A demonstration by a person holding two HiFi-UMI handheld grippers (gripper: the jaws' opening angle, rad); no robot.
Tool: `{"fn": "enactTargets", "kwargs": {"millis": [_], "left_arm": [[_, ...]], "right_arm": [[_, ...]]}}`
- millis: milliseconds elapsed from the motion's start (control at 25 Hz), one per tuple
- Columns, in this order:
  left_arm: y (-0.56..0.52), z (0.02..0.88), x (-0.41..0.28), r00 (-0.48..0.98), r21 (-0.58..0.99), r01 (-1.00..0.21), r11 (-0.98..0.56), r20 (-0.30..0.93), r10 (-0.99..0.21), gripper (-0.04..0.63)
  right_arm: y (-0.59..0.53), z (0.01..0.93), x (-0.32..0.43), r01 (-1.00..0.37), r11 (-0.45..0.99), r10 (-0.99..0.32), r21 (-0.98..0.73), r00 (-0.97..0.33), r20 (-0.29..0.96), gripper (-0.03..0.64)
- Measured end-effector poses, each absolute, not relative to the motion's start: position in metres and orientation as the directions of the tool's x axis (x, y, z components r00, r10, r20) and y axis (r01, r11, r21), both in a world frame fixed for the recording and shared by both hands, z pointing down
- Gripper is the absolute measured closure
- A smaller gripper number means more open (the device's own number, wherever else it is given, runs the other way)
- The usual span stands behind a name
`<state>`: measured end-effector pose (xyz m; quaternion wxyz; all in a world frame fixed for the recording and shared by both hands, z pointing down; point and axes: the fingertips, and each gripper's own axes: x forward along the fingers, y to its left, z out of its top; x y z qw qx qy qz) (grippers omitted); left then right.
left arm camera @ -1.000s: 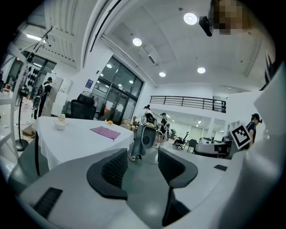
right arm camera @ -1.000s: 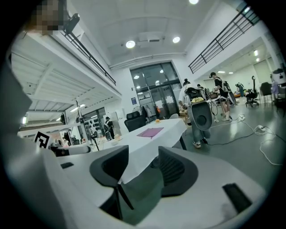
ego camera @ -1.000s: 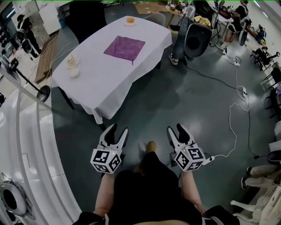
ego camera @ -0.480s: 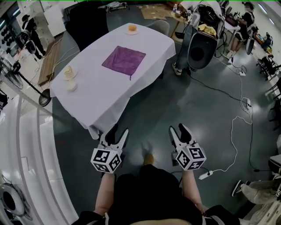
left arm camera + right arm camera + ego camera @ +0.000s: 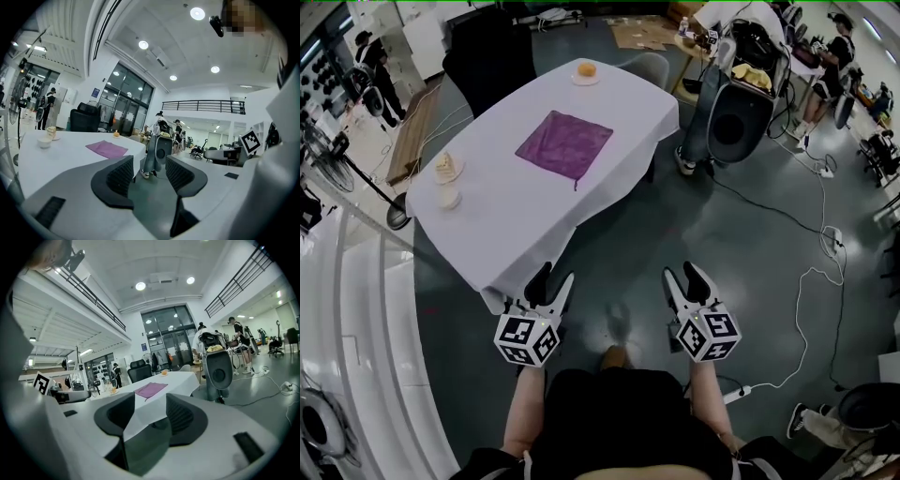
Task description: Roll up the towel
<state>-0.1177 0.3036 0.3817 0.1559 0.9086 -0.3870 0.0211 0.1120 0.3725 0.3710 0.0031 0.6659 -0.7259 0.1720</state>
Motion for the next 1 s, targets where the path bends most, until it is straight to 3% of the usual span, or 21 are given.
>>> {"fn": "enactTargets", "kwargs": {"millis": [320,1000], "left_arm": [[0.282,0.384,-0.086,0.695,0.281,-0.710,-0.646,0.130,-0.707,0.376],[0.223,0.422,-0.054,0.705,0.304,-0.704,-0.642,0.194,-0.682,0.376]], "right_arm": [[0.344,0.380,0.131,-0.968,0.086,-0.962,-0.236,-0.142,0.234,0.397],[0.285,0.407,0.131,-0.956,0.112,-0.943,-0.271,-0.189,0.275,0.397]]}}
